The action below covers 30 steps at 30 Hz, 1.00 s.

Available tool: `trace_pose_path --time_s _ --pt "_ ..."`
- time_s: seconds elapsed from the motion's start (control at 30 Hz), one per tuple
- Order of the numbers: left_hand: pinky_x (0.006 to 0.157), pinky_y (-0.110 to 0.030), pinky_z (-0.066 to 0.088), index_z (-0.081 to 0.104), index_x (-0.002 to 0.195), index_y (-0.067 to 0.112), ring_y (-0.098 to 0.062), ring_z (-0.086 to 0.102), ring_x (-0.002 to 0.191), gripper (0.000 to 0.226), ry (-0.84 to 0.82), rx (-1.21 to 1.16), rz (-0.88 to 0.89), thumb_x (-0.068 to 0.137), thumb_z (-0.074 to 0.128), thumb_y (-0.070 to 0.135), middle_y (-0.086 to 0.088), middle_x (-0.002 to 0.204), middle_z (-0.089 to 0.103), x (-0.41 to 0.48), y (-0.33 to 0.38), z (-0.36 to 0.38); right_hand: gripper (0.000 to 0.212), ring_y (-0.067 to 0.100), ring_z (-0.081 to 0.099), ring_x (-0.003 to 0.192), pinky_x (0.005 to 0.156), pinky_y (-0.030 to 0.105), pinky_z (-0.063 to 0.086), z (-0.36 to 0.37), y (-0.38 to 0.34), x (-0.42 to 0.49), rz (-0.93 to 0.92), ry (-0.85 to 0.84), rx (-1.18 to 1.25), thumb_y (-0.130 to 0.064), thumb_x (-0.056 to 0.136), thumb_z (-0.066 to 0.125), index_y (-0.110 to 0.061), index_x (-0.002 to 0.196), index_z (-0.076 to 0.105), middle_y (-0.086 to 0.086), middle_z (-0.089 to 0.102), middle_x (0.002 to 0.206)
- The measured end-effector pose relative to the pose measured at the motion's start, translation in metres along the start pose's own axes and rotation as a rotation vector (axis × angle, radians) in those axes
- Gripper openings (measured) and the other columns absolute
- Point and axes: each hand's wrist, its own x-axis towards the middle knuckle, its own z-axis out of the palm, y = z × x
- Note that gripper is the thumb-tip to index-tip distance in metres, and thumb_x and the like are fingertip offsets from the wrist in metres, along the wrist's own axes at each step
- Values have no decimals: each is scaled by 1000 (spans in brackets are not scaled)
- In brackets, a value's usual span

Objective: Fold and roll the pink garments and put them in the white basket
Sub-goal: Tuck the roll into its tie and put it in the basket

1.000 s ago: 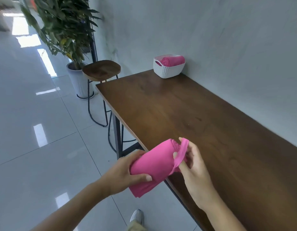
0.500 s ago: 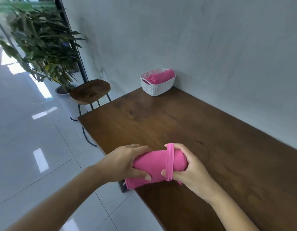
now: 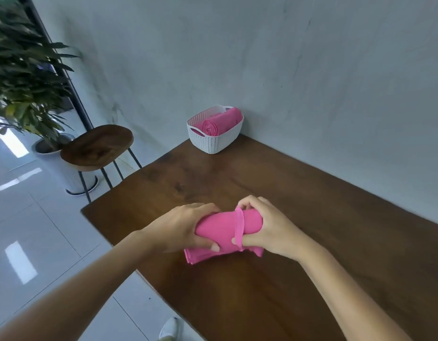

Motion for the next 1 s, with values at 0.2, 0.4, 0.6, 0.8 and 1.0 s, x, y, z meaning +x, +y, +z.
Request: trace_pose_path --time_s 0.2,0.4,0.6,0.8,1.0 --pt "84 -8 42 38 141 43 -1 51 114 78 10 128 42 77 64 78 19 129 52 32 -62 -52 62 11 65 98 76 31 62 11 -18 58 31 109 -137 -37 77 83 -51 122 42 -23 38 125" --pt "87 -24 53 44 139 36 -9 58 105 78 133 165 14 76 66 76 14 124 59 63 -126 -106 61 4 45 131 105 34 48 21 -15 100 180 316 -132 -47 95 63 -42 148 34 -19 33 149" --pt "79 -38 55 49 130 33 -16 62 92 73 317 11 -52 77 58 82 9 110 64 101 -180 -147 55 9 36 139 109 30 41 36 15 102 448 324 -351 -43 99 57 -29 149 40 -14 35 151" --pt "72 -36 46 53 123 18 -25 57 84 56 531 15 -185 88 64 60 0 98 62 163 -193 -188 60 10 17 152 122 33 25 59 40 86 567 294 -325 -44 101 55 -37 155 32 -13 17 164" --pt "71 -42 46 50 118 9 -38 60 92 57 570 93 -325 90 59 58 -15 105 62 228 -195 -206 57 10 7 154 124 34 20 69 41 87 591 313 -348 -41 104 49 -39 157 26 -13 10 167"
